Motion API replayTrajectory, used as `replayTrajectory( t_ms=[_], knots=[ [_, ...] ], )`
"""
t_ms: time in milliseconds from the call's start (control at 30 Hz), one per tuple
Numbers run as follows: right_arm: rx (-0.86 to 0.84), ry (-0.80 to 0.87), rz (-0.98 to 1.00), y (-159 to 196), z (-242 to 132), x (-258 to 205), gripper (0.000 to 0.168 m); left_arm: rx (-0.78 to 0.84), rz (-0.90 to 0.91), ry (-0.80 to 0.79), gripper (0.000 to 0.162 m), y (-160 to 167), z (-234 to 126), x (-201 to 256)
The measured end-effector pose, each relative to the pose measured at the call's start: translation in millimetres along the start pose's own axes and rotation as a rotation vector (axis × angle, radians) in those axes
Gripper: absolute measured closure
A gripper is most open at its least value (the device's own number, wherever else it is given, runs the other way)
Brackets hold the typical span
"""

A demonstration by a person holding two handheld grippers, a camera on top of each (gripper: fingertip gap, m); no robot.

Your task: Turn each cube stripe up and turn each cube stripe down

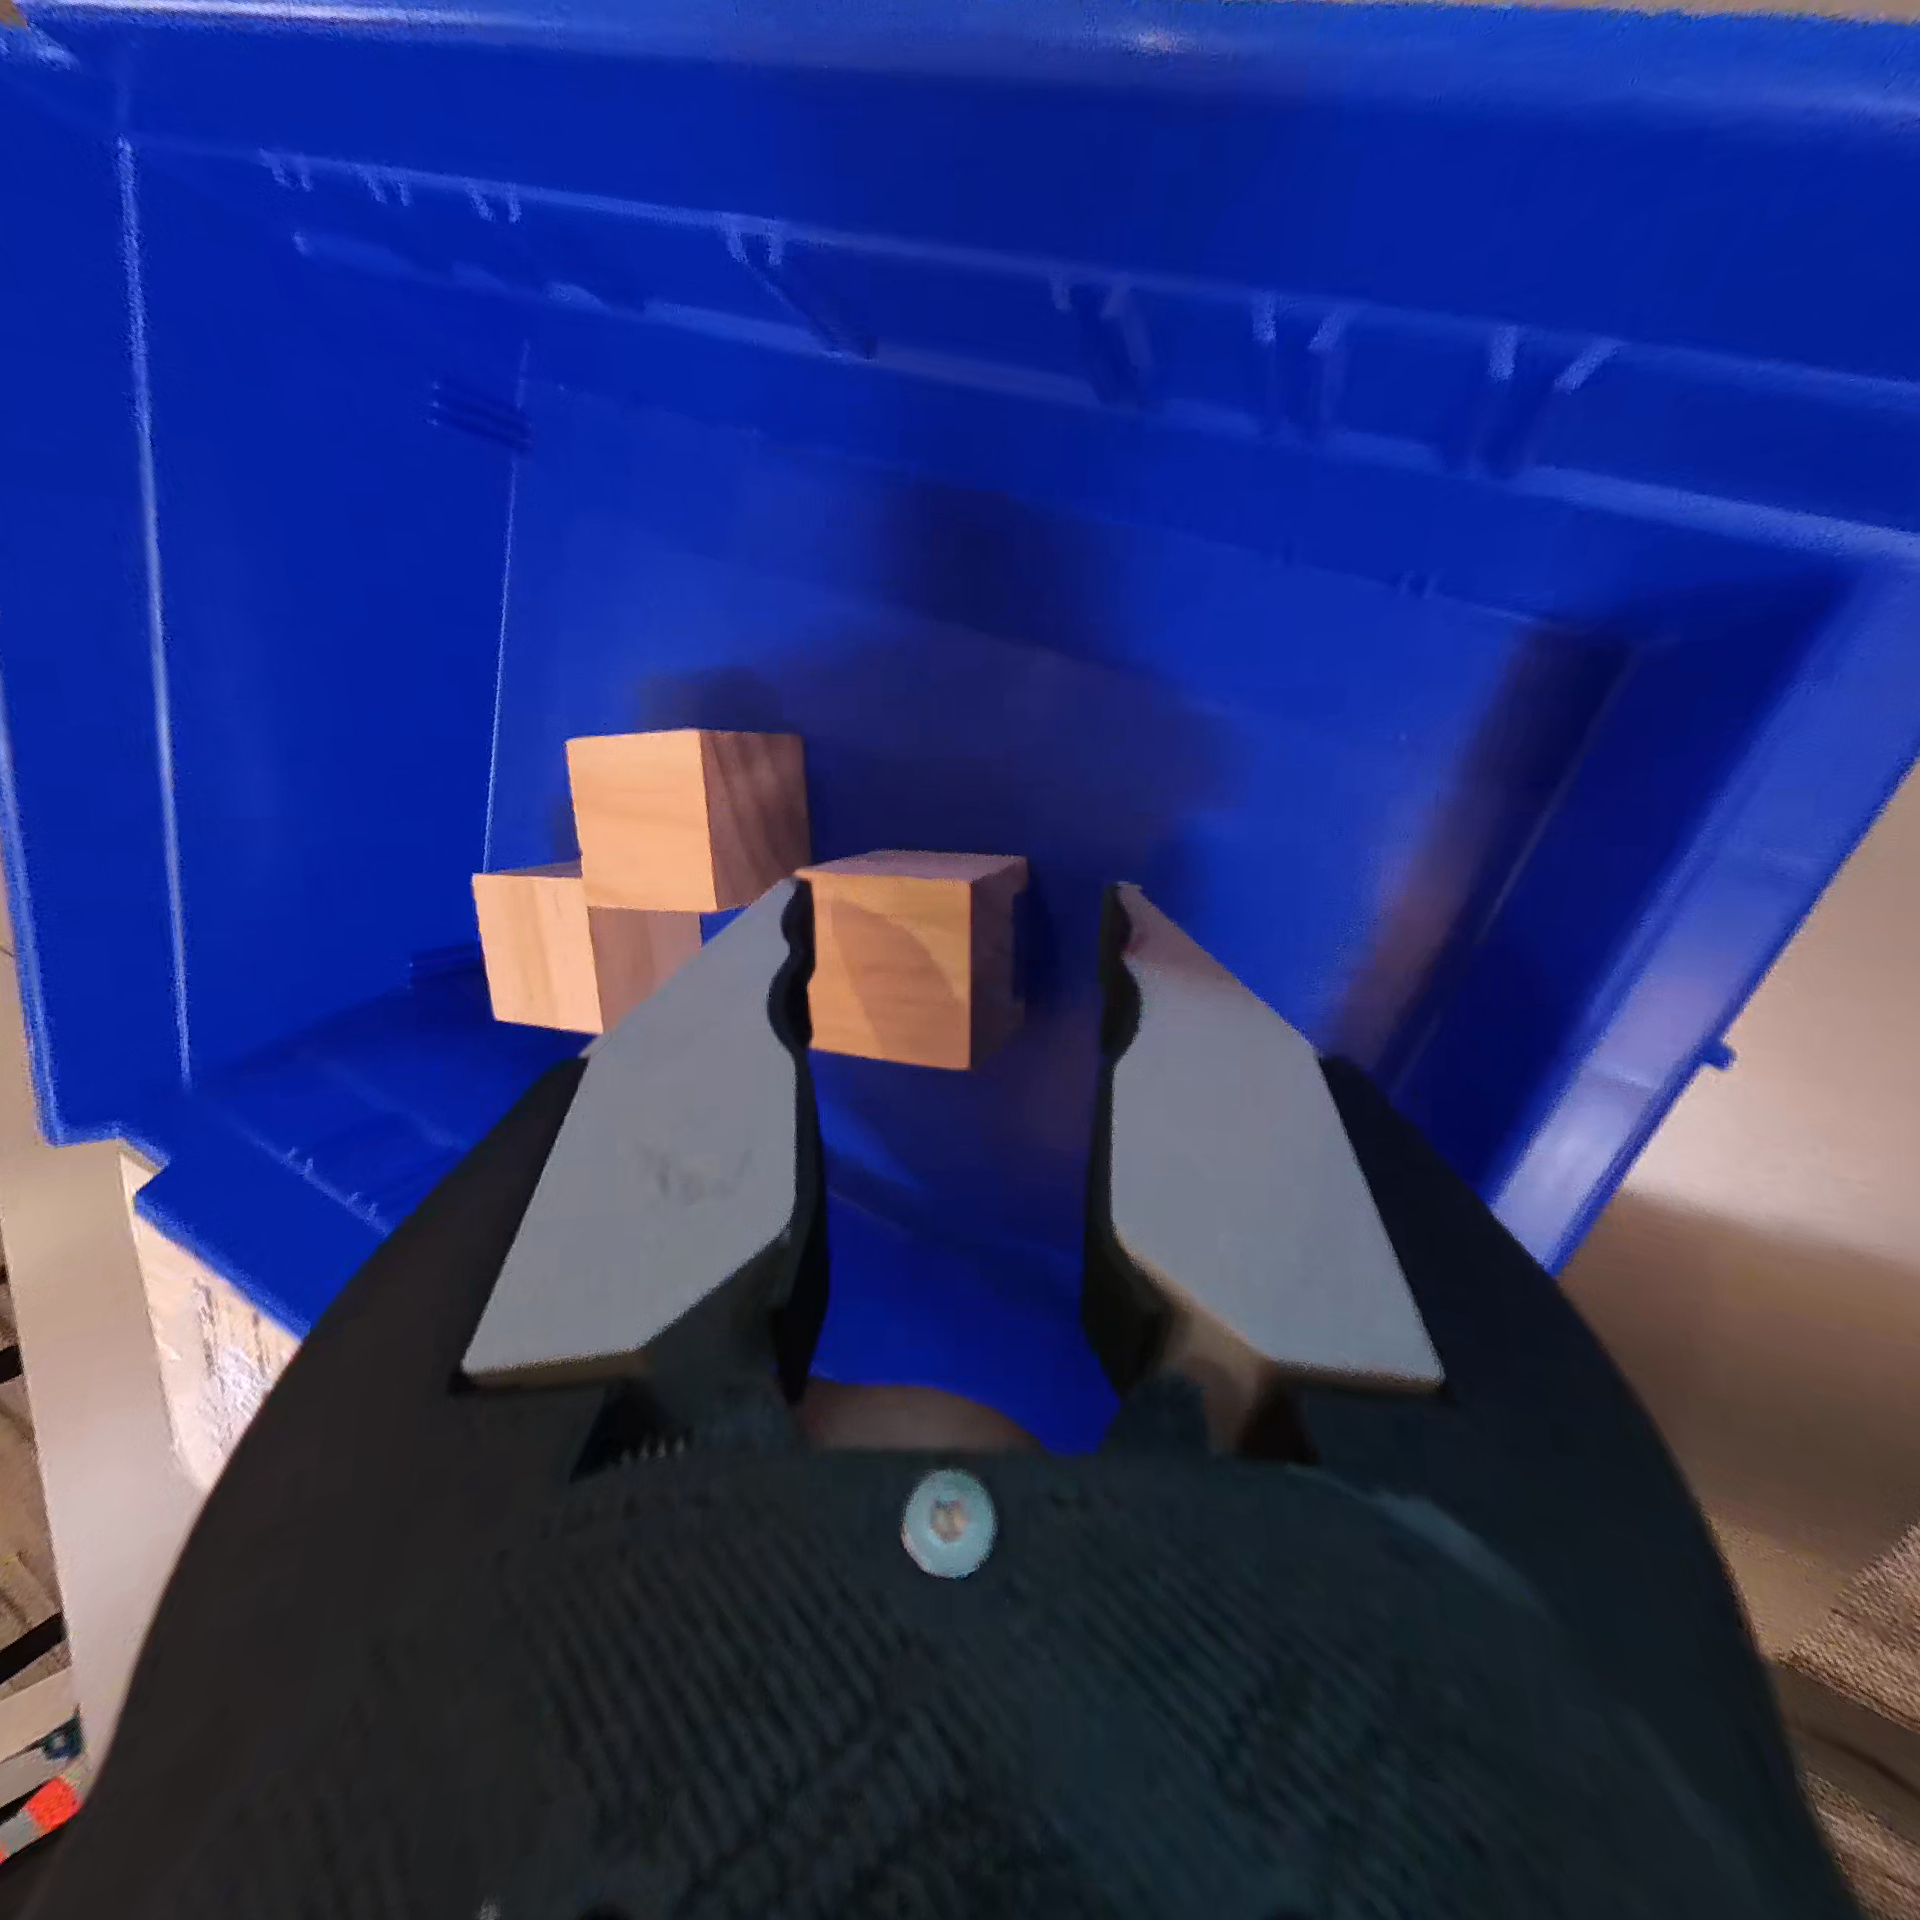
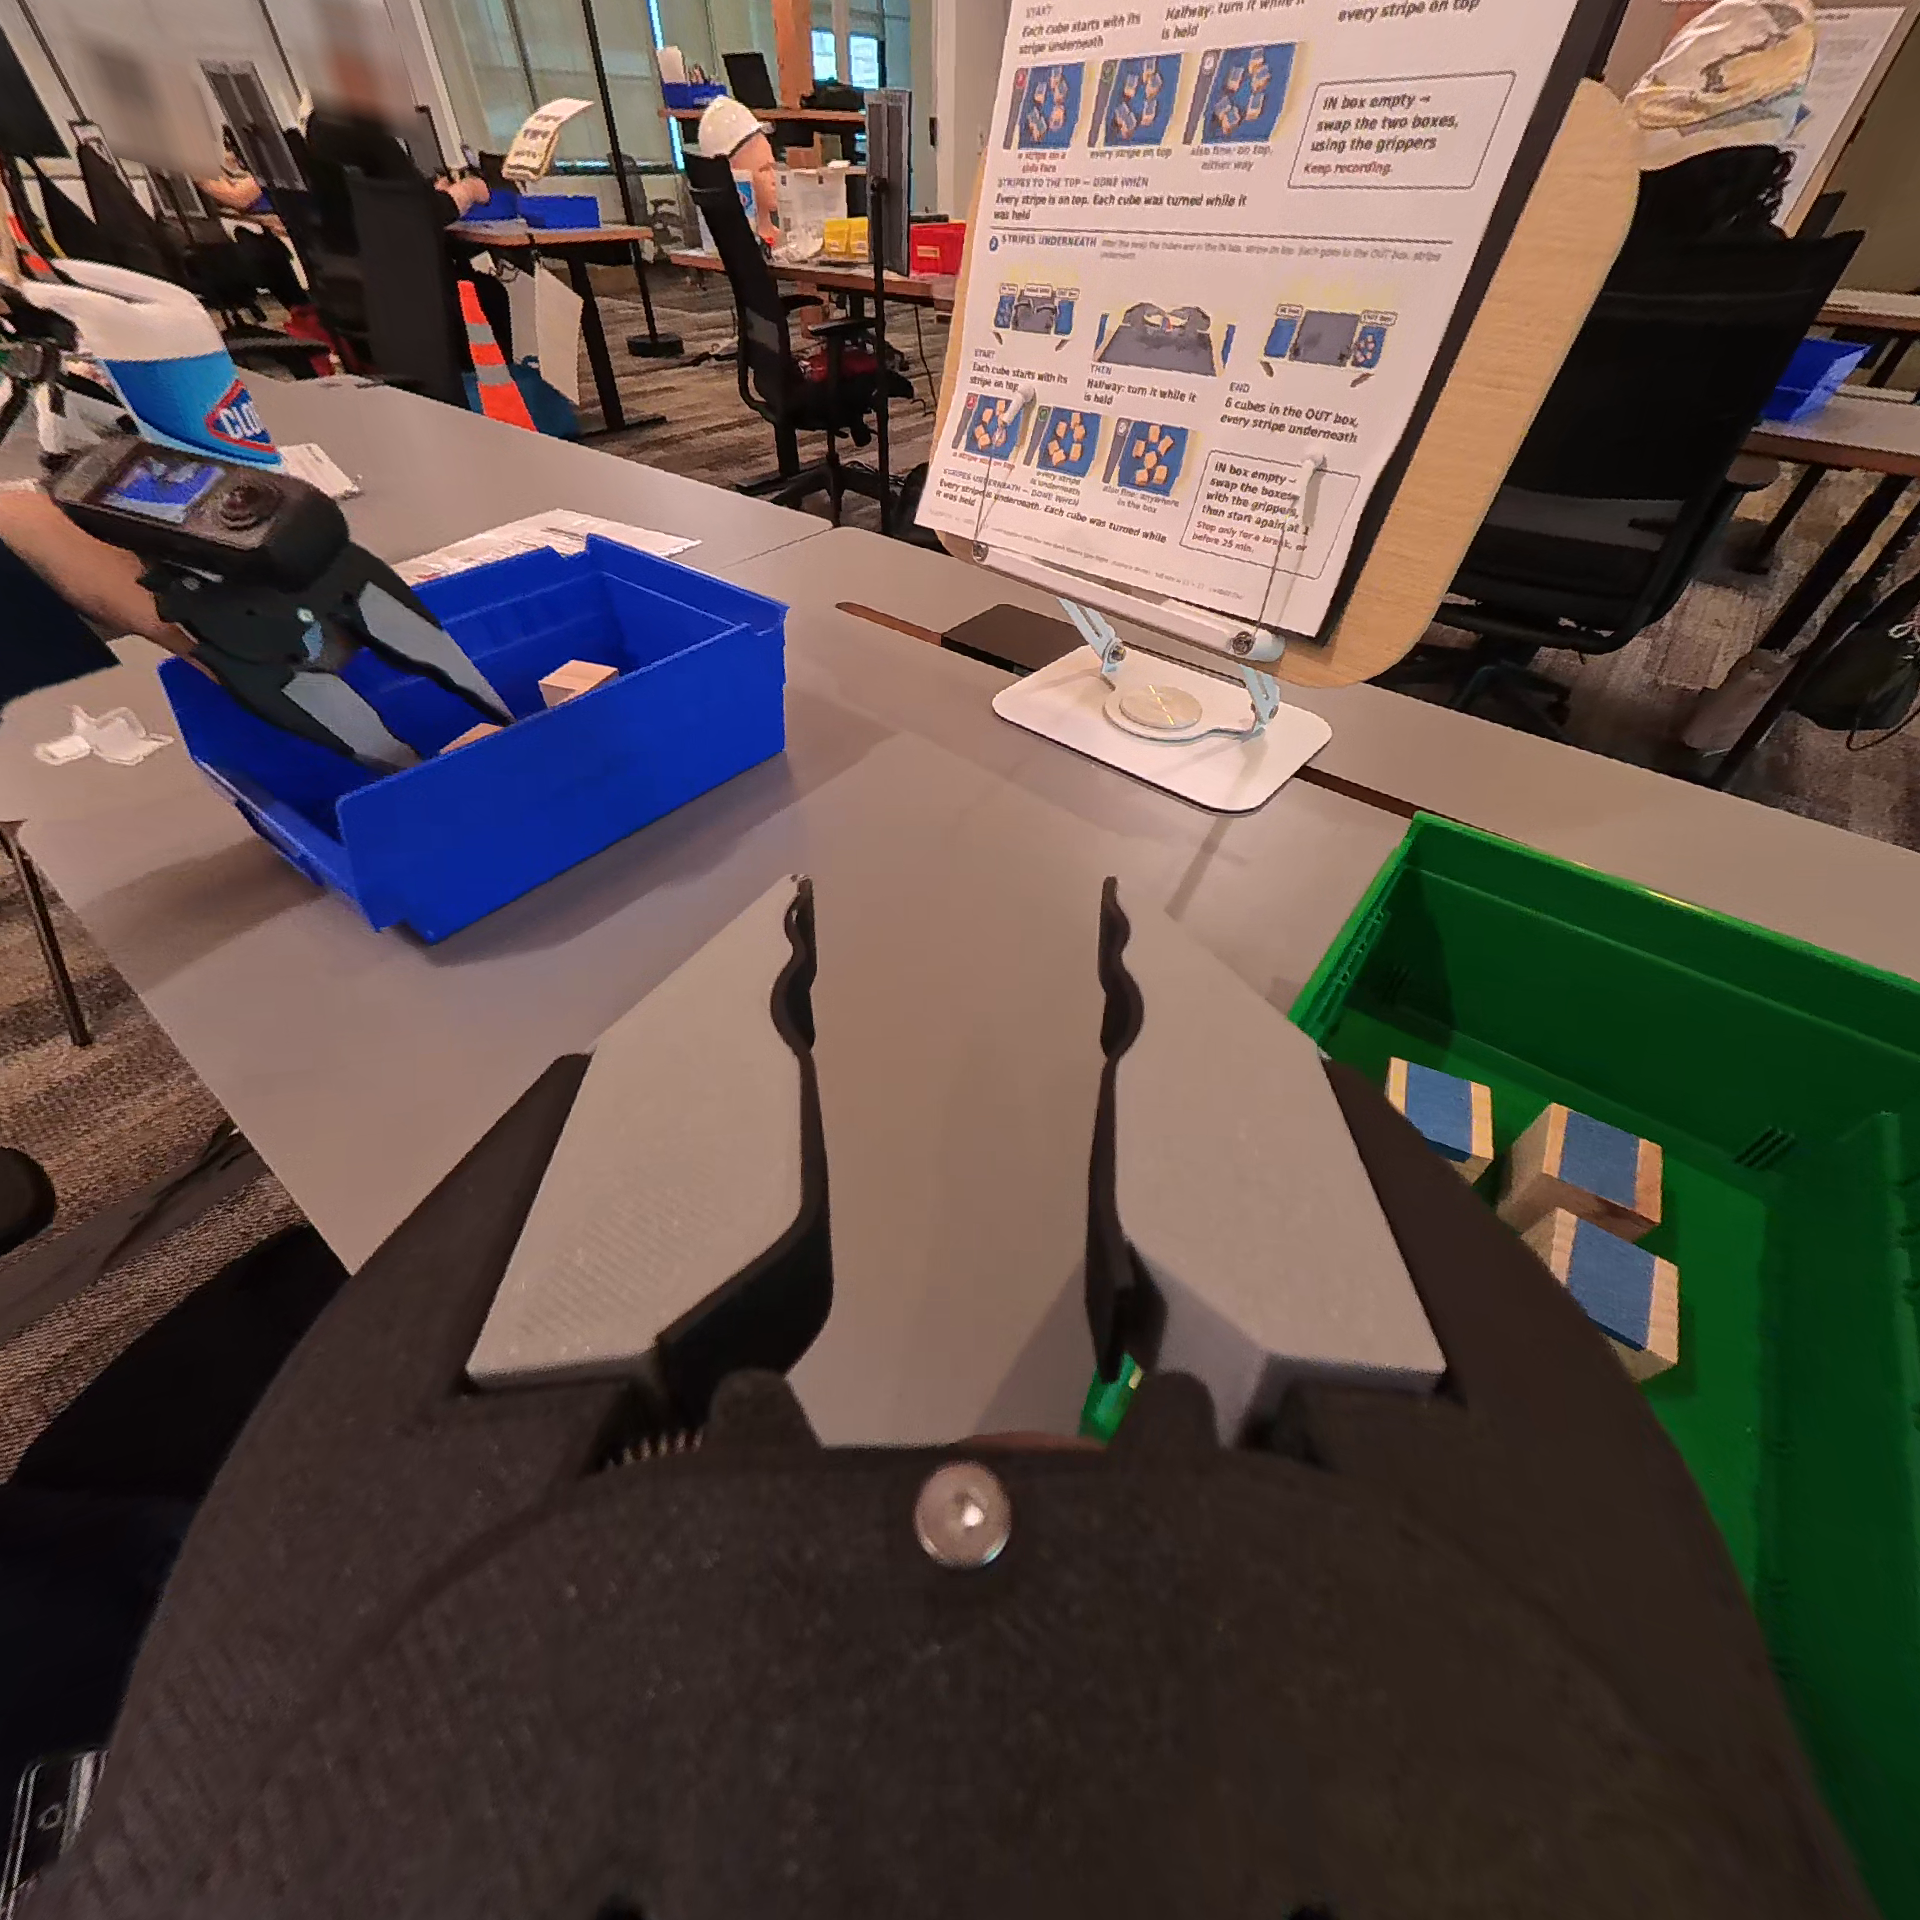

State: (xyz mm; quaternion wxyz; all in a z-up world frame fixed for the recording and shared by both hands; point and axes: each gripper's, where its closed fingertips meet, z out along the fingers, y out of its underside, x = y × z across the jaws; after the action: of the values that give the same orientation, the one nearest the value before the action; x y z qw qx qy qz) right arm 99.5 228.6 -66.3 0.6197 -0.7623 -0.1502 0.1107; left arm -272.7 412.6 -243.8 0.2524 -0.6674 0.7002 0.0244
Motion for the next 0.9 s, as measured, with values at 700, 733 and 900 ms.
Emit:
replayTrajectory(
  t_ms=[700, 733, 900],
  knots=[
    [-0.021, -0.013, -0.03, 4, 2, -5, 0.116, -0.213, -0.034, 0.152, 0.115, 25, 25, -7],
    [-0.025, -0.015, -0.029, 5, 3, -5, 0.116, -0.219, -0.016, 0.137, 0.115, 25, 23, -9],
    [-0.041, -0.043, -0.026, 9, 8, -11, 0.116, -0.076, 0.031, -0.023, 0.116, 5, -11, -25]
  ],
)
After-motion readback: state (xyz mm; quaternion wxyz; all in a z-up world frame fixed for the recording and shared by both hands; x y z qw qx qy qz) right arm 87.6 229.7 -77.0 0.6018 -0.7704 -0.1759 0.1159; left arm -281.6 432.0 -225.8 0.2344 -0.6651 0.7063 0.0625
